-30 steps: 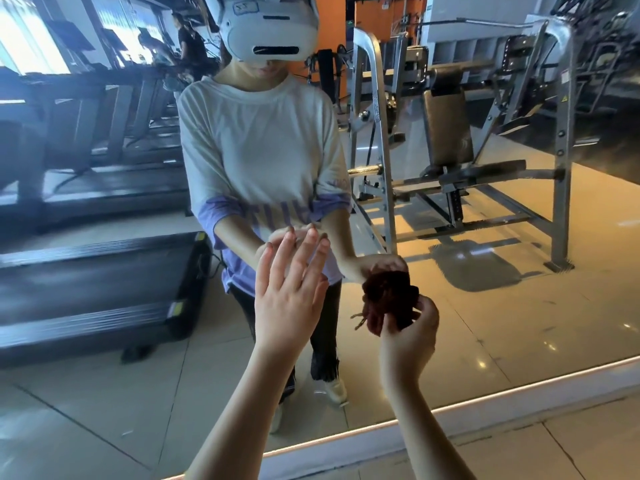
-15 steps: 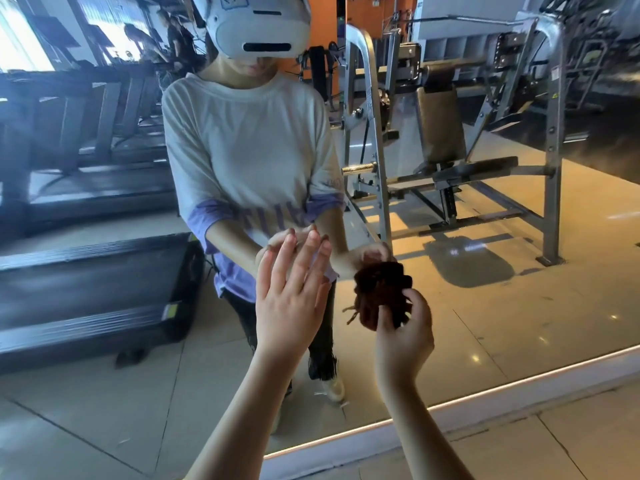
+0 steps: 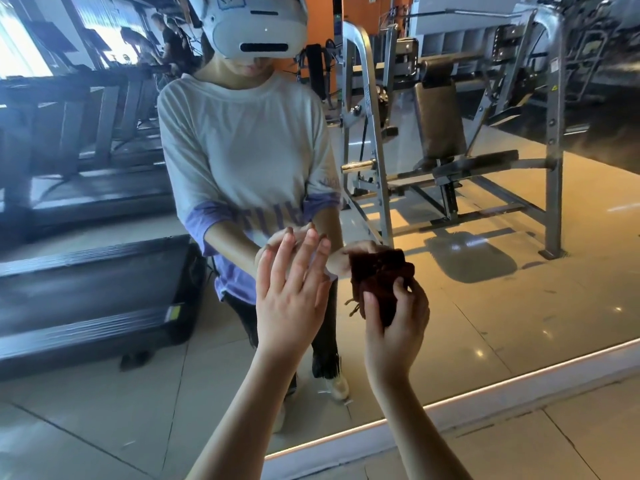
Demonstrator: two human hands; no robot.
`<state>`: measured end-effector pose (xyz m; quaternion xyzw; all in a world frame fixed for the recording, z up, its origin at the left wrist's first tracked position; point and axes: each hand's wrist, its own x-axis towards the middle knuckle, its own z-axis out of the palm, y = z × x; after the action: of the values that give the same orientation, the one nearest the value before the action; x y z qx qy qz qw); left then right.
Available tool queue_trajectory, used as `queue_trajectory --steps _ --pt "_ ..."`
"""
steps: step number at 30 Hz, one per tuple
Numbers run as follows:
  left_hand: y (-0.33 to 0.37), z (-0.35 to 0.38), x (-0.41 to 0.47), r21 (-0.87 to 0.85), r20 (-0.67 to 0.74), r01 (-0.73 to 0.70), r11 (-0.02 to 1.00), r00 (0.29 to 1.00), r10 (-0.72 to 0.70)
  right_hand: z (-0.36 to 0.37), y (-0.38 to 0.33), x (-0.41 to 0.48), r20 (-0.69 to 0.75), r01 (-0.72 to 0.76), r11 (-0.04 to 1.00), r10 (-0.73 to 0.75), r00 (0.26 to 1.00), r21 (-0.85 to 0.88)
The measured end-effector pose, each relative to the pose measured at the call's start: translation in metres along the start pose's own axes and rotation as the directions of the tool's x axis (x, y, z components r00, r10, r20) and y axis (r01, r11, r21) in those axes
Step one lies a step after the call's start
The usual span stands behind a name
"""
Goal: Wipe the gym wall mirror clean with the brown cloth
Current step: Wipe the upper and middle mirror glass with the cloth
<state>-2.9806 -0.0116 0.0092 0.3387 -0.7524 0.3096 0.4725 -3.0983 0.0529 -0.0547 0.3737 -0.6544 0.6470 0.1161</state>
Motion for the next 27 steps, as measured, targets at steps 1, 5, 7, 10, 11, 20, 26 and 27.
queue_trajectory --steps 1,5,7,10,11,20,26,27 --pt "0.000 0.000 -0.001 0.001 -0.001 0.000 1.000 1.000 0.000 0.000 0.000 0.000 -0.007 0.001 1.000 -0.001 1.000 -0.005" --pt "0.000 0.002 -0.002 -0.004 0.000 0.008 1.000 1.000 -0.008 0.001 0.003 -0.008 0.017 0.024 1.000 -0.024 1.000 0.008" --pt "0.000 0.002 -0.003 -0.003 0.004 0.005 1.000 1.000 -0.005 0.003 0.002 -0.009 0.019 0.000 1.000 -0.001 1.000 0.017" --pt "-0.001 0.002 -0.004 -0.008 0.000 0.001 1.000 1.000 -0.001 0.006 0.003 -0.005 0.005 -0.009 1.000 0.009 1.000 -0.011" --pt "-0.001 0.002 -0.004 -0.009 -0.003 0.000 1.000 1.000 0.000 0.005 0.005 -0.004 0.002 0.008 1.000 -0.008 1.000 -0.022" --pt "-0.004 0.000 -0.003 0.004 -0.012 -0.031 1.000 0.999 0.031 0.006 0.010 -0.007 -0.027 -0.083 0.994 0.081 0.996 -0.076" --pt "-0.005 0.000 -0.004 0.007 -0.015 -0.032 0.999 0.999 0.032 0.000 0.010 -0.009 0.075 -0.030 0.996 0.037 0.997 -0.084" --pt "-0.005 0.000 -0.003 0.005 -0.013 -0.036 0.999 0.999 0.036 -0.004 0.015 -0.001 0.014 -0.117 0.990 0.119 0.993 -0.082"
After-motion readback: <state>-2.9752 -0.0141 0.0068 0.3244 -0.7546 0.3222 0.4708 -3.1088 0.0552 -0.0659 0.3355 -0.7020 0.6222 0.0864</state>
